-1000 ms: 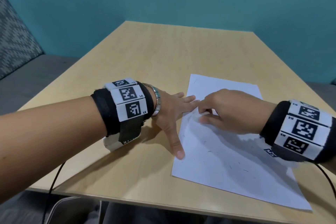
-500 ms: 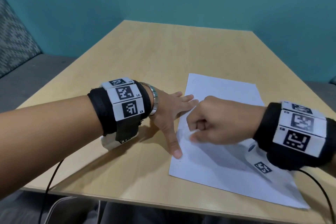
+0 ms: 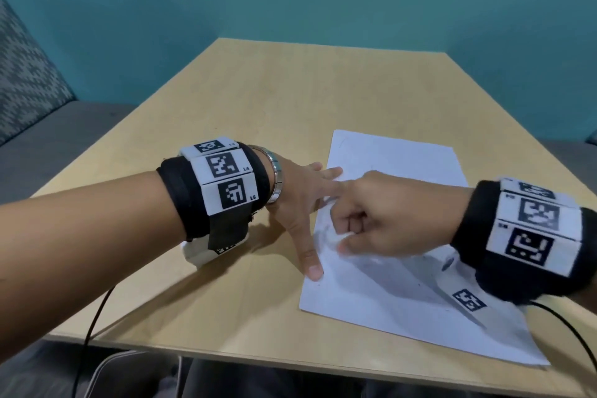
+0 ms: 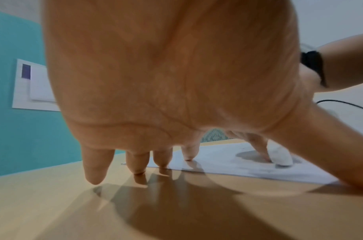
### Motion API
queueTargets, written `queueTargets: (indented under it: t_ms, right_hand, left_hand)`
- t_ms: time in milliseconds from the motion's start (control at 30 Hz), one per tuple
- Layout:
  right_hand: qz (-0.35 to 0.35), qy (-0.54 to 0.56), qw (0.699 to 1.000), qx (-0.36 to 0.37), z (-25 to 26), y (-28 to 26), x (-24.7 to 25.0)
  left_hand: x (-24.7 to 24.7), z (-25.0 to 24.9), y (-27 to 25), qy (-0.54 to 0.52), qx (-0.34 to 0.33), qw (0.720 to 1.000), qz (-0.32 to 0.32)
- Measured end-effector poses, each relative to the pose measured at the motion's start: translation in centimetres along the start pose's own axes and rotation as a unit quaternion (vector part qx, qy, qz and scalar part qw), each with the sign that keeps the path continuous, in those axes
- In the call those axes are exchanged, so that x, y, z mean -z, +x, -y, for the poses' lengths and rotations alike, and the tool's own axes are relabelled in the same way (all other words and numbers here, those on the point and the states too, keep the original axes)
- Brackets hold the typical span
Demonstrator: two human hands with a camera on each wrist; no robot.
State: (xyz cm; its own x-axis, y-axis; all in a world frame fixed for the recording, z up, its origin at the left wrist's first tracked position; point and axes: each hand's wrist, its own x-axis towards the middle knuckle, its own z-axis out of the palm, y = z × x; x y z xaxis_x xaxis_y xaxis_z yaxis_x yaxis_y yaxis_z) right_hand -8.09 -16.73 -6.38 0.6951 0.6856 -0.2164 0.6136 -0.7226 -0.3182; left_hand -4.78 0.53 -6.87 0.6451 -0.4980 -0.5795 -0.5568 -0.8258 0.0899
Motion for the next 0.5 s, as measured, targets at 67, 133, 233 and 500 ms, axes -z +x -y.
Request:
queueTargets:
  t_ms: [67, 133, 233, 500]
  right_hand:
    - [-0.032, -0.033, 0.998, -0.032, -1.2, 0.1, 0.7]
    - [-0.082, -0.05, 0.993, -0.065, -2.2, 0.4, 1.3]
    - [-0.016, -0.007, 0.999, -0.027, -0.5, -0.2, 0.1]
    - [-0.023, 0.002, 0.999, -0.042, -0.7, -0.1, 0.7]
  left_hand:
    - [0.2, -0.3, 0.1, 0.013, 0.011, 1.0, 0.01]
    - [0.4, -0.5, 0.1, 0.024, 0.024, 0.999, 0.013]
    - [0.6, -0.9, -0.3, 0.017, 0.02, 1.0, 0.011]
    - [0.8, -1.1, -0.4, 0.028, 0.033, 0.999, 0.015]
